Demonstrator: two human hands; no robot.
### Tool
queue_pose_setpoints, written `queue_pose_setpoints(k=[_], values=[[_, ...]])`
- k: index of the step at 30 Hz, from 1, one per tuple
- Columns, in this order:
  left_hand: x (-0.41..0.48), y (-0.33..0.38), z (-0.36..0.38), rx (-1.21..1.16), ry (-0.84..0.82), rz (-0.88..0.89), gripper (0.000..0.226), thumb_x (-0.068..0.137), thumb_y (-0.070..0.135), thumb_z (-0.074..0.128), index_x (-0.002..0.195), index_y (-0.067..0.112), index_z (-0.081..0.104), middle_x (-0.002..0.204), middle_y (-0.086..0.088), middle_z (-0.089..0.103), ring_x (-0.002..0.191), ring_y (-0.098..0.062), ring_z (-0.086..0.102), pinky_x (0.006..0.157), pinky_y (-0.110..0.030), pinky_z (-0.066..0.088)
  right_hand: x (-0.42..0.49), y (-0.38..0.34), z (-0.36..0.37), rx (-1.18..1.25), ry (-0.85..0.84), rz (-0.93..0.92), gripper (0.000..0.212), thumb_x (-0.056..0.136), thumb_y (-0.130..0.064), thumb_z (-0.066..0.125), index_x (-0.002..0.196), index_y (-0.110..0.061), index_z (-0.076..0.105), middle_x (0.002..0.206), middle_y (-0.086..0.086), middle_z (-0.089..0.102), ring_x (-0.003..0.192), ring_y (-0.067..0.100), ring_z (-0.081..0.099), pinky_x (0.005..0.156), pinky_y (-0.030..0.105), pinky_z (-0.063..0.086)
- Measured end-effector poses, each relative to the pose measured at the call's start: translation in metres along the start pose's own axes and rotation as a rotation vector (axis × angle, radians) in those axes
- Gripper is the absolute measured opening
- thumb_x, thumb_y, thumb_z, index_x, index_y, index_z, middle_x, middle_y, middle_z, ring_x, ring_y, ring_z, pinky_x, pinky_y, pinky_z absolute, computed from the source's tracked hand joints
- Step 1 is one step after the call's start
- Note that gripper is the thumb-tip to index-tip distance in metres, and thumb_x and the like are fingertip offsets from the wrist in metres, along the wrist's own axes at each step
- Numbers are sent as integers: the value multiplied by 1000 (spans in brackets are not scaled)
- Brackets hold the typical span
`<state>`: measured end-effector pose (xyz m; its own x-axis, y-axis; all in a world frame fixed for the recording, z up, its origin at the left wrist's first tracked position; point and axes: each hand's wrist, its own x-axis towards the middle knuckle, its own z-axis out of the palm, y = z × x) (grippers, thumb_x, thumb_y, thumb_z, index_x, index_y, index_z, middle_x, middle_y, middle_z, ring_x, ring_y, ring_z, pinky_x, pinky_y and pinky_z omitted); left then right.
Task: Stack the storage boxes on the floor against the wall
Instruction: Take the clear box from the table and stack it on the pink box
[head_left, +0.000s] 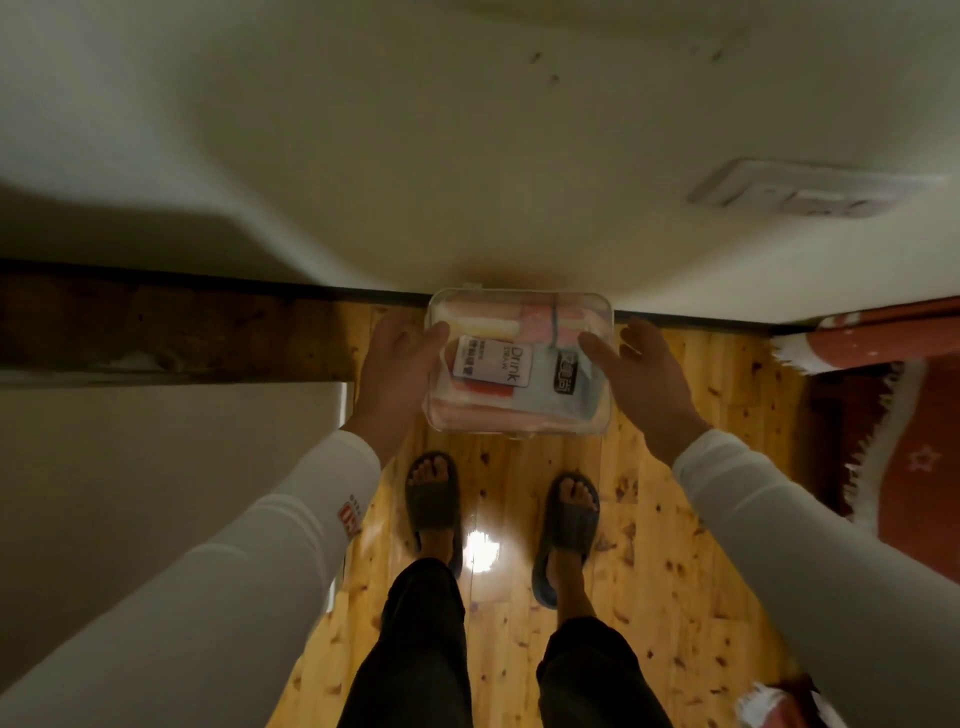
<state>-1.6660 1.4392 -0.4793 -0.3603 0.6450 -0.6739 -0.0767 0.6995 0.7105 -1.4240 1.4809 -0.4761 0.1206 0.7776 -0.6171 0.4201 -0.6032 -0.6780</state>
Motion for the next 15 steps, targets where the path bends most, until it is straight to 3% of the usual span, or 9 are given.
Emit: queue_pose_setpoints(k=[2, 3, 4, 6, 8, 10, 15], values=[[-12, 6, -6, 7, -1, 23, 67, 90, 44, 64, 148, 27, 35, 127, 21, 43, 94, 11, 48, 66, -10, 38, -14, -10, 1, -6, 5, -21, 33, 87, -38, 69, 109, -33, 45, 88, -31, 47, 68, -25, 53, 48, 1, 40], [-20, 10, -12, 8, 1, 43, 68, 89, 44, 64, 149, 28, 35, 127, 24, 44, 96, 11, 49, 66, -8, 39, -22, -16, 1, -11, 12, -43, 32, 87, -39, 69, 110, -32, 48, 90, -29, 51, 73, -18, 57, 52, 3, 42], [-26, 14, -15, 6, 1, 55, 69, 89, 45, 64, 149, 29, 35, 130, 25, 46, 101, 10, 49, 70, -8, 40, -29, -21, 1, -5, 0, -53, 36, 86, -42, 69, 115, -29, 52, 98, -24, 57, 85, -9, 60, 65, 9, 47], [-37, 23, -22, 25, -2, 92, 72, 88, 47, 64, 151, 29, 32, 146, 14, 43, 117, 2, 44, 83, -15, 39, -46, -35, 2, 8, -10, -55, 59, 85, -48, 68, 134, -19, 51, 126, -9, 60, 114, 12, 57, 91, 34, 51], [-48, 33, -27, 72, -29, 136, 73, 88, 50, 63, 151, 31, 31, 155, 8, 36, 123, 0, 38, 86, -18, 36, -62, -45, 2, 39, -13, -58, 69, 83, -49, 68, 142, -19, 46, 139, -1, 55, 125, 21, 52, 101, 47, 47], [-63, 47, -36, 103, -51, 172, 73, 88, 53, 61, 151, 33, 30, 156, 7, 34, 129, -3, 36, 90, -22, 35, -84, -59, 2, 39, -17, -65, 74, 82, -52, 67, 144, -19, 43, 143, 1, 51, 128, 22, 50, 103, 49, 45], [-97, 79, -57, 182, -60, 265, 72, 89, 55, 60, 151, 35, 30, 157, 8, 34, 141, -14, 33, 101, -30, 34, -129, -92, 3, -43, 22, -147, 75, 83, -57, 64, 146, -24, 38, 146, -4, 47, 132, 17, 44, 99, 34, 41]])
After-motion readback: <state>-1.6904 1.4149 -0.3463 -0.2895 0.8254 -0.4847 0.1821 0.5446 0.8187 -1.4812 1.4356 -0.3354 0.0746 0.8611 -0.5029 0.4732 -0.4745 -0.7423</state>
